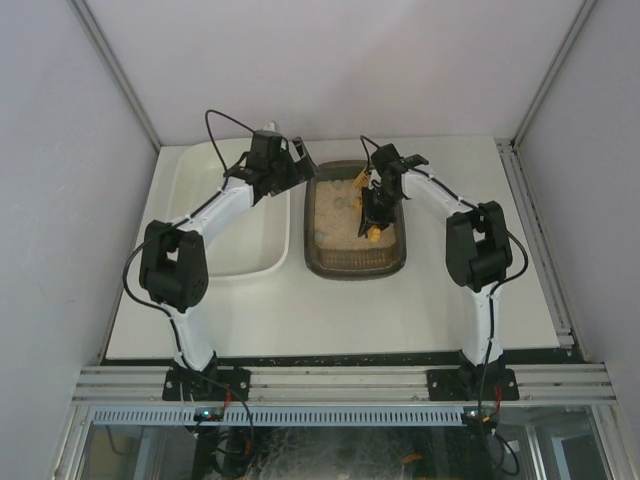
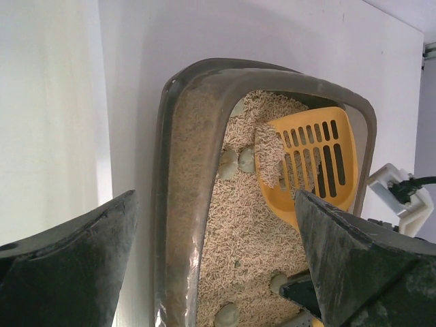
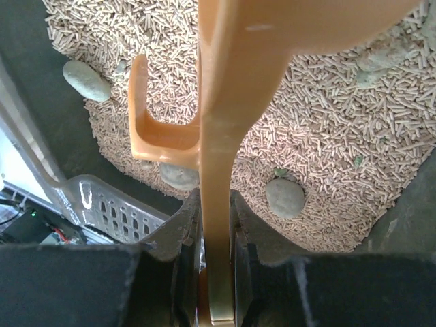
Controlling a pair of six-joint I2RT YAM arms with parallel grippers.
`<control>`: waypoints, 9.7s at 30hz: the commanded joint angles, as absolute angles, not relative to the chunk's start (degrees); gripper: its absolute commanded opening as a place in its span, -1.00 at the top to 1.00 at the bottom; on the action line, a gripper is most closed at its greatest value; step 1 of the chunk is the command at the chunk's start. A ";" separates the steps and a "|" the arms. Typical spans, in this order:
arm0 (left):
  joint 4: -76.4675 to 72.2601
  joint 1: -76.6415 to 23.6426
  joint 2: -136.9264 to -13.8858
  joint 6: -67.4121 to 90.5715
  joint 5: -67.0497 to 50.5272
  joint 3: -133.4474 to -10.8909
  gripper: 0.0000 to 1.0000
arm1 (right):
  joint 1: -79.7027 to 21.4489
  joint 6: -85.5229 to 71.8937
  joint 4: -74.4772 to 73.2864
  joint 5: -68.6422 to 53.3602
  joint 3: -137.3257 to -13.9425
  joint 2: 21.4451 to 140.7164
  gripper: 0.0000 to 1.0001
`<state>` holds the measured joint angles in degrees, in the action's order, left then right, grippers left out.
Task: Clean the litter box
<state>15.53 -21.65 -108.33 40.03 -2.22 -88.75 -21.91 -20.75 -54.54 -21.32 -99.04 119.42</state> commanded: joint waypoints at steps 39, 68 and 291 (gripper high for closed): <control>12.57 -21.20 -100.16 36.55 -0.37 -83.03 -0.99 | -34.63 -14.25 -71.91 7.86 -115.39 130.67 1.00; 12.79 -18.11 -93.08 35.39 -0.17 -79.53 -0.99 | -22.64 -20.27 -44.67 -44.12 -94.92 124.56 1.00; 21.43 -14.81 -92.97 47.33 -9.91 -83.38 -0.99 | -31.41 -19.20 -67.86 -5.36 -111.26 127.73 1.00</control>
